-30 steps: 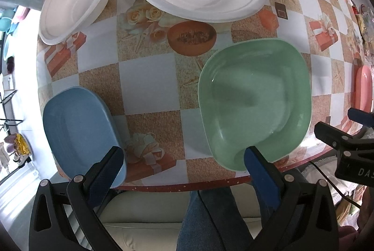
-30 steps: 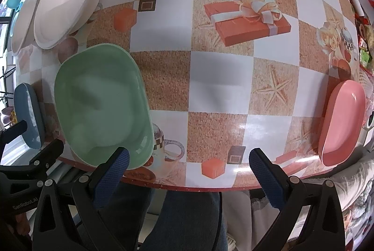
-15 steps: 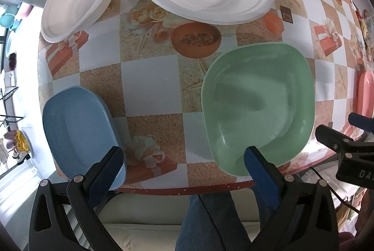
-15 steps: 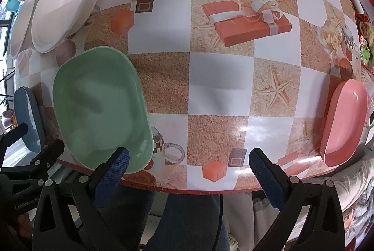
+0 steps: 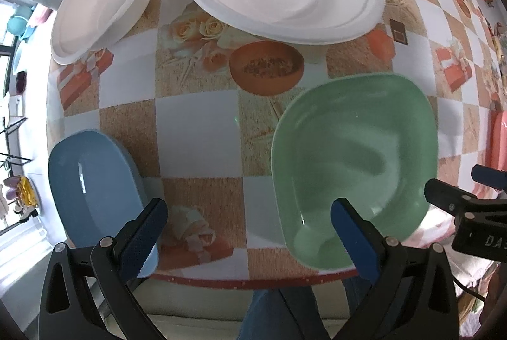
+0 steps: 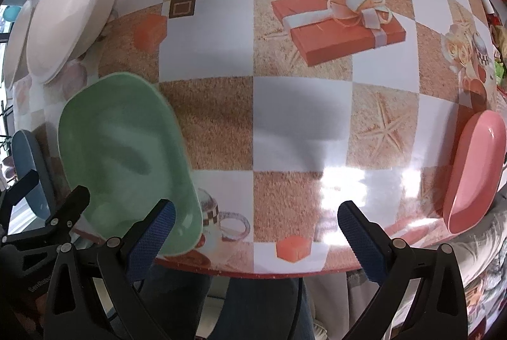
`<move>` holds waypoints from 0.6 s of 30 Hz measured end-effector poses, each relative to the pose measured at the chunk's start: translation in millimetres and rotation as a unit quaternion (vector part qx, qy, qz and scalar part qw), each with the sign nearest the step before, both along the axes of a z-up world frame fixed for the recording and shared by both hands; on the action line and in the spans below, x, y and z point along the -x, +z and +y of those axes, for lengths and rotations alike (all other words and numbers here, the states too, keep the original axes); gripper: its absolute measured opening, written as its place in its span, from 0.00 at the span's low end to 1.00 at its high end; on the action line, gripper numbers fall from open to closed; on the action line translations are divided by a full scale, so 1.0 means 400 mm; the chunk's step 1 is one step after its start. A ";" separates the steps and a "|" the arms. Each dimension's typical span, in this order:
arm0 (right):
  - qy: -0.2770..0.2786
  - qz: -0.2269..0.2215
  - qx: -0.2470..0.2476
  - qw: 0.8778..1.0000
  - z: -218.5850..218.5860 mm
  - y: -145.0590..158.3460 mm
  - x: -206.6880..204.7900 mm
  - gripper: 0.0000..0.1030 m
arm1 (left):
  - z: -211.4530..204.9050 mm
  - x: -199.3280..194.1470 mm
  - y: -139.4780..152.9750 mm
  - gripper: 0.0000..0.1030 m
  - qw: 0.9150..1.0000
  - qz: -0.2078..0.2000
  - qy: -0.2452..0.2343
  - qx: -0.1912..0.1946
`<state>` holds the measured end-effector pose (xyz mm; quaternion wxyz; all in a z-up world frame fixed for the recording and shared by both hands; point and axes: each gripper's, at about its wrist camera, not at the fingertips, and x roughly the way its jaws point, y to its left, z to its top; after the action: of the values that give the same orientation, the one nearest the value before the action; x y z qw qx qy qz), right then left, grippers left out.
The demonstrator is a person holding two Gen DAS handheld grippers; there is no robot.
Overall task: Organize plates and bowls
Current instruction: 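Move both grippers toward the rim of the green square plate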
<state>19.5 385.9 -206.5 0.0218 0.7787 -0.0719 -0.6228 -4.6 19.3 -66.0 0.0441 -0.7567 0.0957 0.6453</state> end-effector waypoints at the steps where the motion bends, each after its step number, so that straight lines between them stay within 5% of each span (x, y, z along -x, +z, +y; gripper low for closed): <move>1: 0.002 0.002 -0.001 1.000 -0.002 -0.004 0.006 1.00 | 0.001 0.000 -0.006 1.00 1.000 0.002 0.001 0.001; 18: 0.027 0.010 -0.012 1.000 -0.106 -0.083 0.097 1.00 | -0.004 -0.014 -0.107 1.00 1.000 0.006 0.014 -0.018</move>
<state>-19.5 343.4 -239.6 0.0299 0.7745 -0.0432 -0.6304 0.8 17.6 -108.9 0.0483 -0.7531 0.0737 0.6520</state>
